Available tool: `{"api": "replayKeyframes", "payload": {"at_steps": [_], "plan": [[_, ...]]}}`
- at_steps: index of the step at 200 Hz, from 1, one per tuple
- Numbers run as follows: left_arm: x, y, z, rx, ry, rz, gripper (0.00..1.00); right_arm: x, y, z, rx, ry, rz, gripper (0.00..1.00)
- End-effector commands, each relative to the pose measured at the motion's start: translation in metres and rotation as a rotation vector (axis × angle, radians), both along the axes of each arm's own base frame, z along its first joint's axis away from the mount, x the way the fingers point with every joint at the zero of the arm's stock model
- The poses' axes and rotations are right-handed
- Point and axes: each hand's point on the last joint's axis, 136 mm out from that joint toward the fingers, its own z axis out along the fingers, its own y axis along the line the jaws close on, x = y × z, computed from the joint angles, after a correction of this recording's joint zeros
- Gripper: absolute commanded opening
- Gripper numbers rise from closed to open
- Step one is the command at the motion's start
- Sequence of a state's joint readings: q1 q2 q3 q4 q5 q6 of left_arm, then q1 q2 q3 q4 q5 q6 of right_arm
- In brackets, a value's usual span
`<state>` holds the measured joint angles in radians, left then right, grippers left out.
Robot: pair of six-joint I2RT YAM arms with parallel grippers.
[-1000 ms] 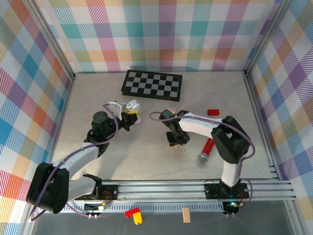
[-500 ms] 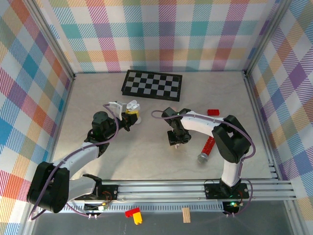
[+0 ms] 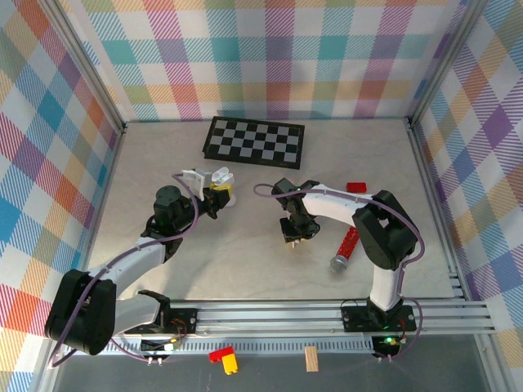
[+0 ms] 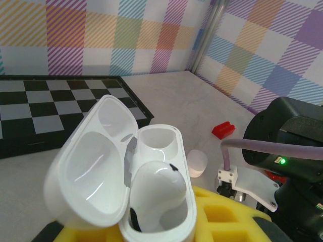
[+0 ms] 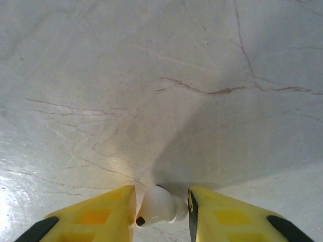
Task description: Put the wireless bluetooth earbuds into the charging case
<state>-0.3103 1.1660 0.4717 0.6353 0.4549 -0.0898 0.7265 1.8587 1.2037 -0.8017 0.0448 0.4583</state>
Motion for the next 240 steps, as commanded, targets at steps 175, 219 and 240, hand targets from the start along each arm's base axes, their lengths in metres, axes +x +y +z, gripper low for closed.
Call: {"api": "replayKeyframes", "payload": {"at_steps": [175,219,240], "plan": [[0.002,-0.001,0.011,-0.030,-0.031,-0.020,0.00,-0.005,-0.002,-0.002,0.011,0.016,-0.014,0.31],[0.001,-0.002,0.011,-0.035,-0.028,-0.028,0.00,0.002,0.003,0.010,0.056,-0.044,-0.017,0.30],[0.001,-0.003,0.010,-0.034,-0.035,-0.036,0.00,0.011,0.006,0.022,0.095,-0.118,-0.016,0.28]]}}
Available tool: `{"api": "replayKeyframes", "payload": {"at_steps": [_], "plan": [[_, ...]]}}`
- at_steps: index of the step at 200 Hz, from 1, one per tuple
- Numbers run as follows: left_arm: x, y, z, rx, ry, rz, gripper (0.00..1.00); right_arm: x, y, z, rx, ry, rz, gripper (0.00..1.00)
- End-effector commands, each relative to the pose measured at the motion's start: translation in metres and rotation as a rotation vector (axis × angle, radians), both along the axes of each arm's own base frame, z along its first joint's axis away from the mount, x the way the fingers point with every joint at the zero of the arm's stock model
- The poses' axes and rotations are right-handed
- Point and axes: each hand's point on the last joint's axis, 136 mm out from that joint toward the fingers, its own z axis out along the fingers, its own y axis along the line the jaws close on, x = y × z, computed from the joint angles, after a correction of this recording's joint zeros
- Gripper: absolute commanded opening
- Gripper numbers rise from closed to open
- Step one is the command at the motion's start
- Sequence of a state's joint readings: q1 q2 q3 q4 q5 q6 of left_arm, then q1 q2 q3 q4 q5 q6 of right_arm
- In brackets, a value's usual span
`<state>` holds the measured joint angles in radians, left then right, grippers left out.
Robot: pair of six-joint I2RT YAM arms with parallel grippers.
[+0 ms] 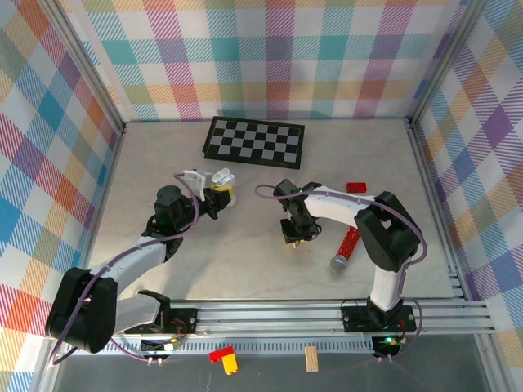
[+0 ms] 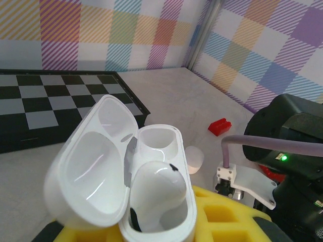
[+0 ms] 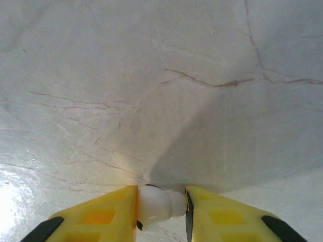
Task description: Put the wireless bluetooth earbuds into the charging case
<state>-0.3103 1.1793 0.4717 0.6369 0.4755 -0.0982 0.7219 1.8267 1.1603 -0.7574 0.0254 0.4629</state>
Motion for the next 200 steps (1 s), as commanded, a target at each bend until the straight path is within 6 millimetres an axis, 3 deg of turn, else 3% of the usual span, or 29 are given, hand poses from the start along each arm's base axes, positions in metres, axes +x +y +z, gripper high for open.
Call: {"api": "replayKeyframes", "payload": {"at_steps": [1,41,106,145,200], "plan": [[0.002,-0.001,0.014,-0.030,-0.053,-0.016,0.00,0.013,0.006,0.023,0.060,-0.110,-0.009,0.28],[0.002,-0.004,0.017,-0.035,-0.066,-0.036,0.00,0.036,0.018,0.061,0.182,-0.285,-0.029,0.29],[-0.006,-0.035,0.027,-0.032,-0.118,-0.158,0.00,0.072,0.042,0.159,0.449,-0.604,-0.061,0.27],[-0.015,-0.054,0.029,-0.014,-0.148,-0.208,0.00,0.070,0.055,0.209,0.596,-0.685,-0.008,0.27],[-0.027,-0.085,0.029,-0.012,-0.191,-0.290,0.00,0.066,0.065,0.244,0.726,-0.734,0.031,0.27]]}}
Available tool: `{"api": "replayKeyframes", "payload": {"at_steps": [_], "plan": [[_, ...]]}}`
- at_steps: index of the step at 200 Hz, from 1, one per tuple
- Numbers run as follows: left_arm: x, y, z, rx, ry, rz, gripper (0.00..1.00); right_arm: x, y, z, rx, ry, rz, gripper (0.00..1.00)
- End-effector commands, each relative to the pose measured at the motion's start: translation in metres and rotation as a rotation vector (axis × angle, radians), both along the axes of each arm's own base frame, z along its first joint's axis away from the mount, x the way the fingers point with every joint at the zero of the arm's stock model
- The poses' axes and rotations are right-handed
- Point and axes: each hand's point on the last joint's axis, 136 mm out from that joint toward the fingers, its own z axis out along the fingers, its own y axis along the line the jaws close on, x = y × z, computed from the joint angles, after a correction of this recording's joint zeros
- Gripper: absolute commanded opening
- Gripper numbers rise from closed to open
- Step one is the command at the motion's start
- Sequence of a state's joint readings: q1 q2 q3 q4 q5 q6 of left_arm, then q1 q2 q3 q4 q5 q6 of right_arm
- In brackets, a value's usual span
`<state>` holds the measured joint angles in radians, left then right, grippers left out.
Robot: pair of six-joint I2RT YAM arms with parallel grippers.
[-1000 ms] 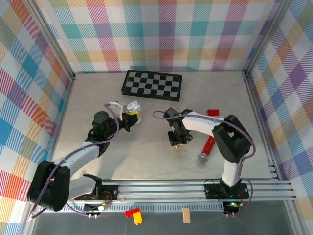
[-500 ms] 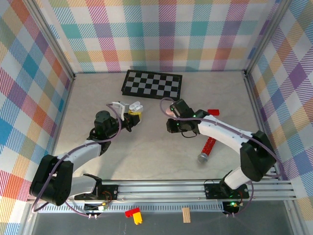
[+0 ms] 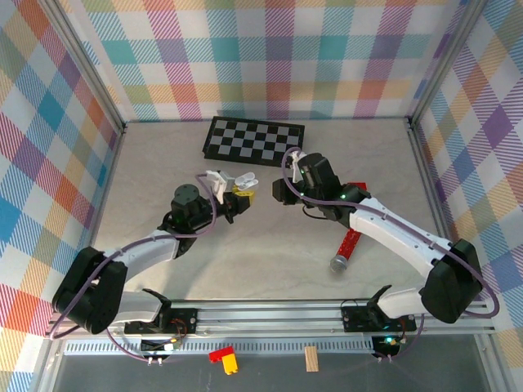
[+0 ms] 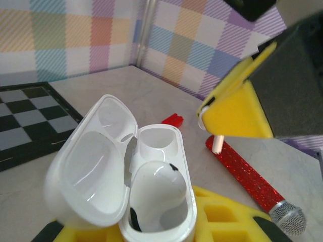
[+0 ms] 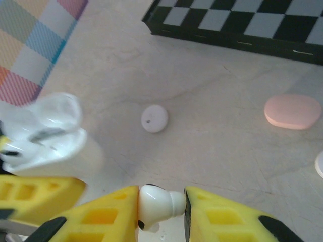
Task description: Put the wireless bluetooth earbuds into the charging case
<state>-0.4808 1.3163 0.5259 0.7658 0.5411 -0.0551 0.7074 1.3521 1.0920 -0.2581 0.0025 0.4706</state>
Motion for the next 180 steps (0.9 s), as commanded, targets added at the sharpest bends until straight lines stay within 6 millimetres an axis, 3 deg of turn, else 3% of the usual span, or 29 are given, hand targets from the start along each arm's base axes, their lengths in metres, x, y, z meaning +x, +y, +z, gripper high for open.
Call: {"api": "replayKeyframes", "payload": {"at_steps": [1,69,180], "plan": [[-0.004,-0.015,0.025,-0.023,-0.115,-0.051,0.00,0.000,0.011,0.037,0.098,-0.084,0.051,0.27],[-0.013,-0.032,0.020,0.015,-0.117,-0.117,0.00,0.001,0.016,0.044,0.128,-0.090,0.068,0.26],[-0.013,-0.040,0.005,0.074,-0.102,-0.135,0.00,0.006,0.016,0.047,0.122,-0.107,0.062,0.27]]}}
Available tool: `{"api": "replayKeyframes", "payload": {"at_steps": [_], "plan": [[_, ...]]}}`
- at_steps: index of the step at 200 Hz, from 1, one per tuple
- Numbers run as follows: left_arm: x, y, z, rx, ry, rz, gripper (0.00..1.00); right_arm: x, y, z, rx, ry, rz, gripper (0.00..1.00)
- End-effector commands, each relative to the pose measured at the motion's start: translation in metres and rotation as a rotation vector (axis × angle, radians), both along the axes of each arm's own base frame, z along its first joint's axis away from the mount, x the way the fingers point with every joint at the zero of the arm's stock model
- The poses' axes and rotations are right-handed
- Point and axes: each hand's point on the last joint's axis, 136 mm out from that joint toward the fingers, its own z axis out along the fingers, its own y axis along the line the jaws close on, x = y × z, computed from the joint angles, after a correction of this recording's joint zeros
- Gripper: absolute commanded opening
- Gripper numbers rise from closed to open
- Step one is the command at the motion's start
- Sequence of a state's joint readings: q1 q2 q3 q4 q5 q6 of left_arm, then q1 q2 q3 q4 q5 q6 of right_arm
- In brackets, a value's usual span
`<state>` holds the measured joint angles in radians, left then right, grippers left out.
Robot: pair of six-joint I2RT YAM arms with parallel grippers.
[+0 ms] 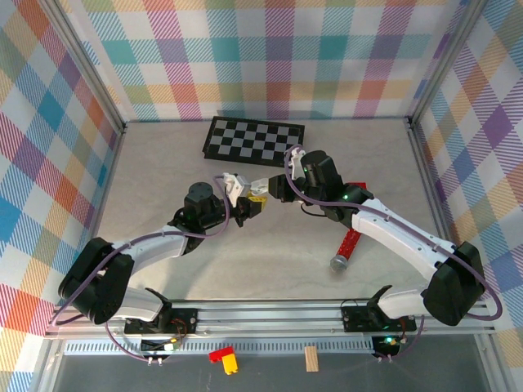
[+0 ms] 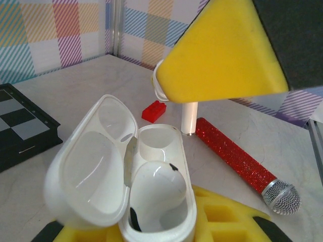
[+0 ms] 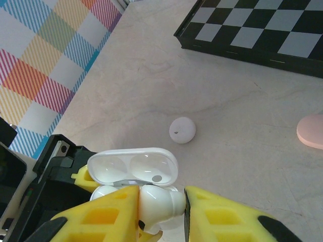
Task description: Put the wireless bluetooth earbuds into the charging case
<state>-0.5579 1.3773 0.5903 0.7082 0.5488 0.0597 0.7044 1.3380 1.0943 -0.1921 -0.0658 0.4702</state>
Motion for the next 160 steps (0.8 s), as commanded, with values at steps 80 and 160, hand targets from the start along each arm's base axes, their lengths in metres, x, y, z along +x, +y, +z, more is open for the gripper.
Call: {"api": "replayKeyframes", "payload": {"at_steps": [80,160], "plan": [[-0.003,-0.004,0.023,-0.026,-0.058,-0.008,0.00,0.013,0.004,0.003,0.003,-0.035,-0.005,0.26],[0.003,-0.004,0.031,-0.052,-0.064,0.014,0.00,0.008,0.006,-0.006,-0.013,-0.001,0.023,0.30]]}}
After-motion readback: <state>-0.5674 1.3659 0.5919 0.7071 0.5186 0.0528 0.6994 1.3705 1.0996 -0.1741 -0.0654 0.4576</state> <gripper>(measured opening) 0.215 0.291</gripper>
